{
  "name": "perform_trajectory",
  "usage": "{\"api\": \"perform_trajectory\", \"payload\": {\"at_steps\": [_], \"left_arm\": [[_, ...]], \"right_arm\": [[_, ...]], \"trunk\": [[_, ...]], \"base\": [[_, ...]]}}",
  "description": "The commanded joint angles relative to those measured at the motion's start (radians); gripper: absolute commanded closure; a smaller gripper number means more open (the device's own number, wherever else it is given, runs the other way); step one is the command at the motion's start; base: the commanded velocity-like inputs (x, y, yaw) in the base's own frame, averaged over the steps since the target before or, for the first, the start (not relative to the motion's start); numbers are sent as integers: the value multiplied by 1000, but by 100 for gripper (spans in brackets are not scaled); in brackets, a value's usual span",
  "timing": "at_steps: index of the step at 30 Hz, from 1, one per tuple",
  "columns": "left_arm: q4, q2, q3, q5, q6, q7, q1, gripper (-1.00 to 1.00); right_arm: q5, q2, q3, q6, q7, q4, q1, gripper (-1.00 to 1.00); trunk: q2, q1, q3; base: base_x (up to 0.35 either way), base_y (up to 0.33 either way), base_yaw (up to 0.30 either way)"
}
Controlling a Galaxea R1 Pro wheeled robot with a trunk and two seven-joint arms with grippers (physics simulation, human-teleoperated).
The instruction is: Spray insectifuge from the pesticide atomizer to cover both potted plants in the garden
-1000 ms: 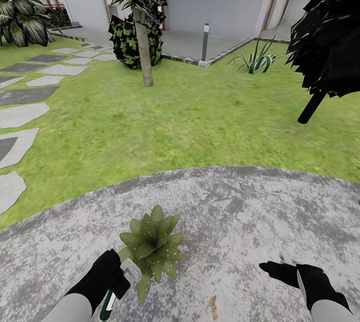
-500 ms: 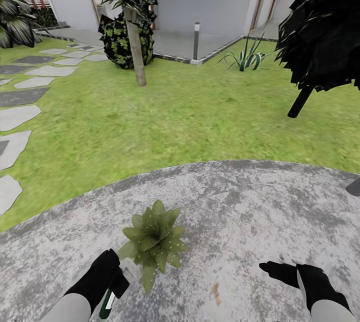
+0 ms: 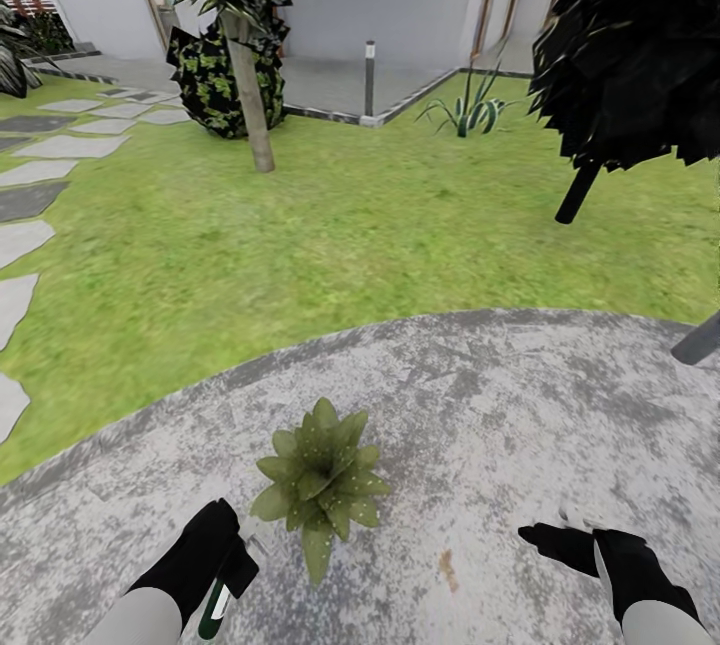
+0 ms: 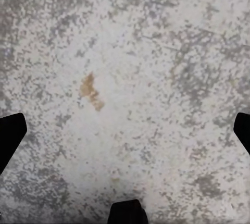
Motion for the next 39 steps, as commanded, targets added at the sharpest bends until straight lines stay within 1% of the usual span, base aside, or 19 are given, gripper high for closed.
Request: {"api": "perform_trajectory", "payload": {"at_steps": [1,8,12,16,19,22,30,39], "left_arm": [[-2,-1,6,-10,1,-9,0,100],[-6,0,6,-10,1,-9,0,100],[-6,0,6,-10,1,-9,0,100],[-6,0,6,-10,1,-9,0,100],[-6,12,6,-10,1,-9,0,100],[-6,16,6,-10,1,-9,0,100],[-6,19,6,-10,1,-9,0,100],[-6,20,7,-10,1,-9,0,100]], "right_arm": [[10,1,-7,2,9,-2,-1,-100],[10,0,-7,2,9,-2,-1,-100],[10,0,-7,2,9,-2,-1,-100],[10,-1,-7,2,9,-2,-1,-100],[10,-1,-8,2,9,-2,-1,-100],[10,-1,-8,2,9,-2,-1,-100],[10,-1,-8,2,9,-2,-1,-100],[10,-1,-8,2,9,-2,-1,-100]], "trunk": [[0,0,-1],[0,0,-1],[0,0,-1],[0,0,-1],[0,0,-1],[0,0,-1],[0,0,-1],[0,0,-1]], "base": [[14,37,-56],[2,5,-52],[128,161,-124],[36,299,-286],[4,313,-298],[1,315,-278],[0,315,-35],[0,315,-270]]}}
